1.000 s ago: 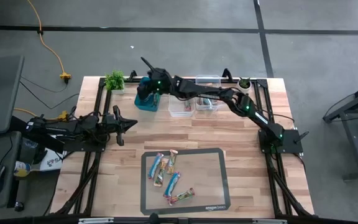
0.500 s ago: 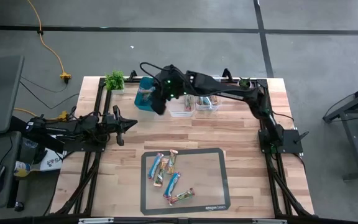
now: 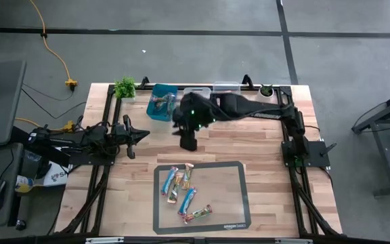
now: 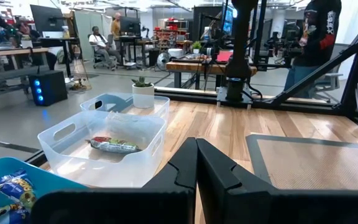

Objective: Pick and place Granola Bars by type
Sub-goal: Put the bottom right red granola bar into the left transparent bin

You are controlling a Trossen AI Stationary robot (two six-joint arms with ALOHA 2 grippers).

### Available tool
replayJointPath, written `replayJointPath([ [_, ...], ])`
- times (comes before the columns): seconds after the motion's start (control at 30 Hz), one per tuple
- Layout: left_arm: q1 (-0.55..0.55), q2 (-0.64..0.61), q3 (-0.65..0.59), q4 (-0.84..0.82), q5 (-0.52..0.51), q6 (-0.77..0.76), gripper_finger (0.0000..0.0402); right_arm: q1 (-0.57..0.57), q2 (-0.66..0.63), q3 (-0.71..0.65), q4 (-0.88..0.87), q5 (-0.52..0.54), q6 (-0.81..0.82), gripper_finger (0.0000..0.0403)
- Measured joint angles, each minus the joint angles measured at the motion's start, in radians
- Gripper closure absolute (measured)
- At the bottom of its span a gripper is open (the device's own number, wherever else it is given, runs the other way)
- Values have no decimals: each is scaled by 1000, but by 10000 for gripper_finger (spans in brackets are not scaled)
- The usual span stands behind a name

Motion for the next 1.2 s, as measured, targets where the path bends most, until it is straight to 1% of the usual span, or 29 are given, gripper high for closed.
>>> replayJointPath([
  [0.2, 0, 0, 0, 0, 0, 0, 401, 91, 0, -2, -76, 6, -30, 284],
  [0.37, 0, 0, 0, 0, 0, 0, 401, 171, -2, -37, -65, 42, -101, 284],
  [0.5, 0, 0, 0, 0, 0, 0, 401, 232, -2, -116, 7, 73, -206, 284],
  [0.6, 0, 0, 0, 0, 0, 0, 401, 269, -2, -204, 121, 103, -256, 284],
  [0.67, 0, 0, 0, 0, 0, 0, 401, 291, -2, -269, 211, 110, -256, 284],
  [0.73, 0, 0, 0, 0, 0, 0, 401, 310, -2, -336, 295, 113, -215, 284],
  [0.8, 0, 0, 0, 0, 0, 0, 401, 328, -2, -394, 332, 113, -130, 284],
  [0.9, 0, 0, 0, 0, 0, 0, 401, 360, -2, -456, 335, 90, 9, 284],
  [1.0, 0, 0, 0, 0, 0, 0, 401, 398, -2, -501, 347, 44, 110, 284],
  [1.1, 0, 0, 0, 0, 0, 0, 401, 437, -2, -530, 351, 12, 172, 283],
  [1.2, 0, 0, 0, 0, 0, 0, 401, 467, -2, -557, 352, -11, 218, 272],
])
